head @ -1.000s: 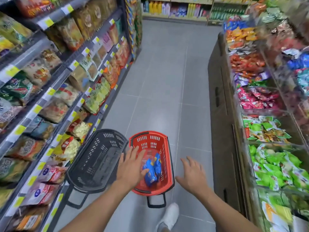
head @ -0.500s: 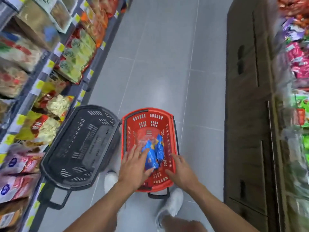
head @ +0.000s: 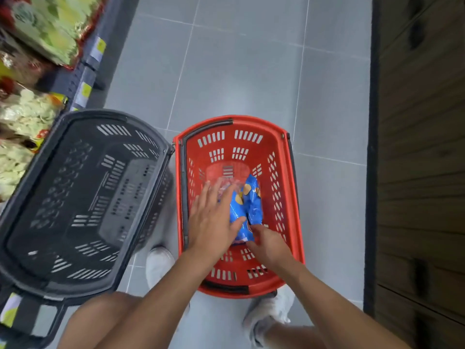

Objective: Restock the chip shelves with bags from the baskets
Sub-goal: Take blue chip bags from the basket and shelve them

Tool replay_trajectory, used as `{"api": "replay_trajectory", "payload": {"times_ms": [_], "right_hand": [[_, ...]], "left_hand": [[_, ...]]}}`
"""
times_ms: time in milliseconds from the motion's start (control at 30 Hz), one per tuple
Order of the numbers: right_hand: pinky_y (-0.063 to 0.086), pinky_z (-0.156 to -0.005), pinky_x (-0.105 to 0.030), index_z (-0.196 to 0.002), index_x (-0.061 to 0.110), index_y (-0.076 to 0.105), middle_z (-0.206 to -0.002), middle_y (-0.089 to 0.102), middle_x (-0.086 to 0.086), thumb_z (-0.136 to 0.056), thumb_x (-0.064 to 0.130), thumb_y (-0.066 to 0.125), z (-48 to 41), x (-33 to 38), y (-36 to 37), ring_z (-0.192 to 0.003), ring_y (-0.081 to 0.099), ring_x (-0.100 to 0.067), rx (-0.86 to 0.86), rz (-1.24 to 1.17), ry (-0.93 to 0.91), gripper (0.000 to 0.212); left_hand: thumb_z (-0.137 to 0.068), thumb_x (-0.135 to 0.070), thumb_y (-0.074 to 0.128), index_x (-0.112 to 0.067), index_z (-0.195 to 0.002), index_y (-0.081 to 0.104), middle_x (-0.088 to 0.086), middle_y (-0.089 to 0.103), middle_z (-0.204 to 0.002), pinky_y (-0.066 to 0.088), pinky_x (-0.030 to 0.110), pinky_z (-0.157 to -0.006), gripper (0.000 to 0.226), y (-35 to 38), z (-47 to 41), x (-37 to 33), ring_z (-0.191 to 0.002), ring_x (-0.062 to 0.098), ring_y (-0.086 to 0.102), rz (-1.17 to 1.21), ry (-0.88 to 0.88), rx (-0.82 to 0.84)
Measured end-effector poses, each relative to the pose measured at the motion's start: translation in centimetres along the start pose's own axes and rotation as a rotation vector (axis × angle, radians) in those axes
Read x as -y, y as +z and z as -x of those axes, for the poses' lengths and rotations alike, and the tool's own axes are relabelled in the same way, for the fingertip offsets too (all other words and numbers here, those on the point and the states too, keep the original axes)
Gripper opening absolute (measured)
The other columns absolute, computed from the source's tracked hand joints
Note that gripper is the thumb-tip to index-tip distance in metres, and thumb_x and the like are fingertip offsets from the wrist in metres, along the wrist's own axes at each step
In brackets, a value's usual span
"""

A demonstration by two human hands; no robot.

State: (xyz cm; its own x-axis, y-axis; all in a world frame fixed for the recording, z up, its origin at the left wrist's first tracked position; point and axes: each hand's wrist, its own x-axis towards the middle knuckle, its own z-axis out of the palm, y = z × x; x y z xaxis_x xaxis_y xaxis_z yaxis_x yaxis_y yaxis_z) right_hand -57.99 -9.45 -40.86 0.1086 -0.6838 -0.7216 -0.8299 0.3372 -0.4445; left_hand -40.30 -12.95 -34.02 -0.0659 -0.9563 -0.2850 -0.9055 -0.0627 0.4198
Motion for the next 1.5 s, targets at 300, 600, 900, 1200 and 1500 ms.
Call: {"api": "replay_trajectory", "payload": {"times_ms": [300,600,900,1200,1500], "right_hand": [[0.048,-0.098,-0.043,-0.15,0.014,0.033,-0.146,0.049,-0.01,-0.095,0.045,0.061,-9.1,-0.1,5.3,-0.127,0.059,-0.032,-0.012,0.211,0.18,0.069],[0.052,-0.092,-0.039,-0.133,0.027,0.058,-0.132,0.054,-0.002,-0.092,0.05,0.066,-12.4,0.4,6.4,-0.117,0.065,-0.026,-0.071,0.366,0.23,0.047],[0.049,-0.088,-0.034,-0.103,0.019,0.079,-0.112,0.069,-0.003,-0.086,0.029,0.075,-8.2,0.7,1.1,-0.104,0.067,-0.024,-0.34,-0.037,0.03,0.021],[0.054,-0.099,-0.041,-0.087,0.017,0.069,-0.121,0.073,0.009,-0.091,0.013,0.073,-4.1,5.1,-3.9,-0.114,0.069,-0.013,-0.327,-0.737,-0.187,0.007],[0.056,-0.085,-0.027,-0.115,0.014,0.067,-0.108,0.075,-0.002,-0.102,0.006,0.058,-2.6,7.6,-5.7,-0.097,0.072,-0.017,-0.347,-0.83,-0.299,0.018]], "left_hand": [[-0.096,-0.046,0.064,-0.03,-0.156,0.038,0.0,0.027,-0.168,0.024,0.042,-0.126,0.068,0.5,-4.4,2.4,-0.157,0.023,0.02,0.205,-0.058,-0.029],[-0.1,-0.043,0.063,-0.025,-0.142,0.056,-0.003,0.054,-0.147,0.035,0.025,-0.11,0.047,0.0,-6.7,5.6,-0.136,0.013,0.051,0.614,-0.361,-0.105],[-0.099,-0.027,0.069,-0.025,-0.12,0.062,0.0,0.069,-0.111,0.057,0.04,-0.092,0.022,0.8,-6.9,6.0,-0.092,0.013,0.066,0.913,-0.522,-0.009],[-0.101,-0.056,0.054,-0.029,-0.12,0.064,-0.001,0.076,-0.111,0.055,0.034,-0.089,0.034,0.4,-5.4,2.7,-0.092,0.011,0.07,1.271,-0.58,0.35],[-0.091,-0.013,0.077,-0.018,-0.122,0.072,0.009,0.078,-0.115,0.06,0.039,-0.088,0.031,0.6,-5.6,4.1,-0.104,0.027,0.076,1.447,-0.57,0.334]]}}
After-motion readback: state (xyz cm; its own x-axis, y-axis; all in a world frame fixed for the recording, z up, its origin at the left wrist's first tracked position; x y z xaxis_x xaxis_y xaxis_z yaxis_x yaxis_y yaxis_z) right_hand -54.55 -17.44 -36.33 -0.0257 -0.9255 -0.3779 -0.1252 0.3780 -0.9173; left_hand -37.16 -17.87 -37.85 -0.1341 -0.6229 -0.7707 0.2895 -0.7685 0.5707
